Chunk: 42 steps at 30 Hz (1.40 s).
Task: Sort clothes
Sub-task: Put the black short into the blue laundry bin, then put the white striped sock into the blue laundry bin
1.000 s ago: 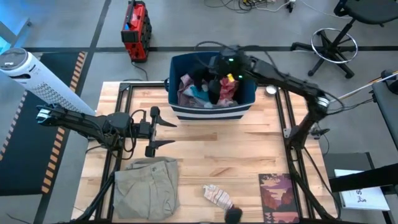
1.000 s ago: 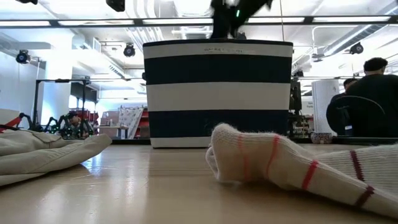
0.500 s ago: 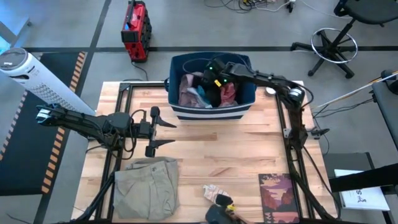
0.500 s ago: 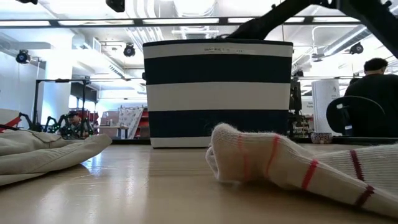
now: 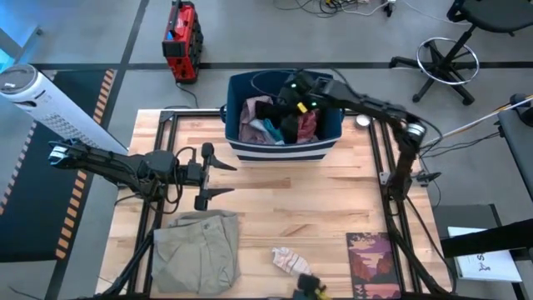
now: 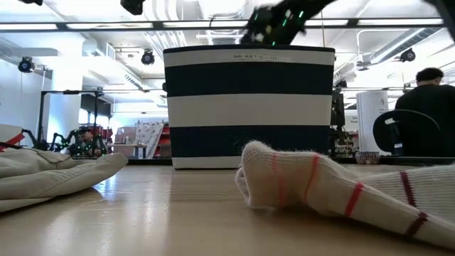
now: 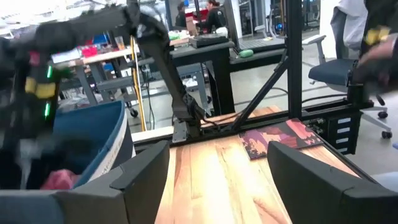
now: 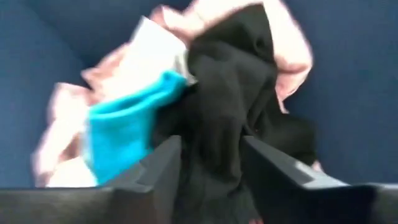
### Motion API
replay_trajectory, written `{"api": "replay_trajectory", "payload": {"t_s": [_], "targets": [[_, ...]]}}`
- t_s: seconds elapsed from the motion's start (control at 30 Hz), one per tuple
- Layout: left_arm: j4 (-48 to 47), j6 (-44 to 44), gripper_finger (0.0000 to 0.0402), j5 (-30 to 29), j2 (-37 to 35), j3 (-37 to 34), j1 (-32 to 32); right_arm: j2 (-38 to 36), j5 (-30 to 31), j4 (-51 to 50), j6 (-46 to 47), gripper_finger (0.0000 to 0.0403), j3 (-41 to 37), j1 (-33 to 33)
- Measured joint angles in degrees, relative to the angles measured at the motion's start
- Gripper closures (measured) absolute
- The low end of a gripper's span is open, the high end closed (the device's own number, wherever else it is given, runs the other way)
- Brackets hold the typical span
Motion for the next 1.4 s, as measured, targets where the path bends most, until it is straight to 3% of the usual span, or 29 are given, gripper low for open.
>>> {"api": "replay_trajectory", "payload": {"t_s": [0.3, 0.5, 0.77, 0.97, 1.17, 1.27, 1.4], "targets": [[-3.11, -2.25, 0.0134, 0.12, 0.0, 0.0, 0.0, -16.18, 5.85, -8.26, -0.42, 0.0138, -0.09, 11.86], [-3.15, -2.28, 0.0143, 0.22, 0.0, 0.0, -0.02, -22.49, 5.14, -10.84, 4.62, 0.0126, -2.87, 25.61], [-3.59, -2.39, 0.014, 0.22, 0.0, 0.0, -0.02, -24.08, 1.65, -10.2, 14.48, 0.0128, -13.42, 40.93], [-3.65, -2.86, 0.013, 0.22, 0.0, 0.0, -0.02, -21.18, 0.16, 3.05, 19.64, 0.0117, -26.49, 47.17], [-3.66, -2.95, 0.0135, 0.2, 0.0, 0.0, -0.02, -14.12, -12.62, 25.66, 22.28, 0.0123, -37.82, 48.05], [-3.69, -3.22, 0.0141, 0.2, 0.0, 0.0, -0.02, -9.05, -17.26, 34.78, 23.12, 0.0131, -40.48, 47.89], [-4.47, -3.32, 0.0147, 0.2, 0.0, 0.0, -0.02, -2.95, -17.55, 38.92, 22.89, 0.014, -39.98, 47.84]]}}
